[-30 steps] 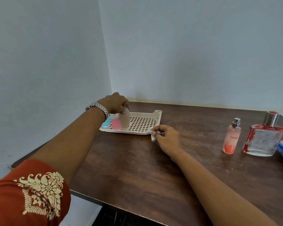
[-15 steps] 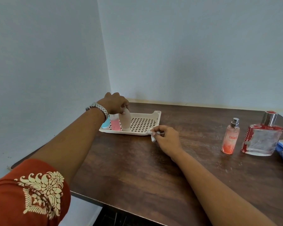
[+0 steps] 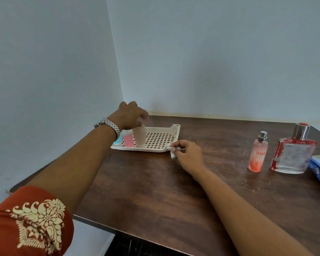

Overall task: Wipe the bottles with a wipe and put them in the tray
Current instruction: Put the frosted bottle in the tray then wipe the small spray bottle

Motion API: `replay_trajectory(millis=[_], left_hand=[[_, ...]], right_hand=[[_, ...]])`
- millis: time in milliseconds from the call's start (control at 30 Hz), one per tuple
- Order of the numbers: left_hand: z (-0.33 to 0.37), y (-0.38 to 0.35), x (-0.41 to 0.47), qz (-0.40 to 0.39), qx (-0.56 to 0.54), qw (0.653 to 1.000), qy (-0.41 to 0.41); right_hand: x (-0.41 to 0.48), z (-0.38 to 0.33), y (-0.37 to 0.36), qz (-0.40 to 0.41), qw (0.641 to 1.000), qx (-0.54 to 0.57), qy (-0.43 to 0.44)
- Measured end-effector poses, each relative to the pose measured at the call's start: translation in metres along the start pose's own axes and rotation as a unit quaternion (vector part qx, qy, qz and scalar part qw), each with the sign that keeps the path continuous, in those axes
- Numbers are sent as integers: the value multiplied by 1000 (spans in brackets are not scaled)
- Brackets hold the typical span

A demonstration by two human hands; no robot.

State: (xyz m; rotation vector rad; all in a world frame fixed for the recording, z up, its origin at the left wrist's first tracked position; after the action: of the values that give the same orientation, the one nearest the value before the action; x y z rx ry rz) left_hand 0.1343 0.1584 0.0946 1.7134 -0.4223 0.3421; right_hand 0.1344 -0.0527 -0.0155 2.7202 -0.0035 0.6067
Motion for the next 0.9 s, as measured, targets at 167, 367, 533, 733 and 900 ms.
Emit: replay_trajectory(millis=[167,367,533,733,900], left_hand=[[41,15,-10,124,-107,986,-37],[107,2,-20,202,-359,910,-49],[175,-11,-18,157,-573,803,44],[255,-38,-11,-27,-671,735,93],[293,-45,-8,-82,-682,723,68]], right_hand=[[0,-2,8,20,1000,7,-14],[-8,9,43,80,995,-30,42],[-26,1,111,146,970,-17,192],[-7,-14,199,324,917,134,189],[15,-1,231,318,901,274,115]])
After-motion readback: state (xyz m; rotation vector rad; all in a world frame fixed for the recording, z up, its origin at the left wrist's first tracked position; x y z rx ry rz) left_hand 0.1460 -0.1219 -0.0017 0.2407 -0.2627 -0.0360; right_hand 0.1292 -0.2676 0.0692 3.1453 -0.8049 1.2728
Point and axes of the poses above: each hand's wrist, its own x-axis towards the middle knuckle, its own y-axis out of the back of the hand, z = x × y, the point moved 2 cm from there along x, towards the middle knuckle, and after that the axes turned 11 degrees about z, right-handed, at the moved point
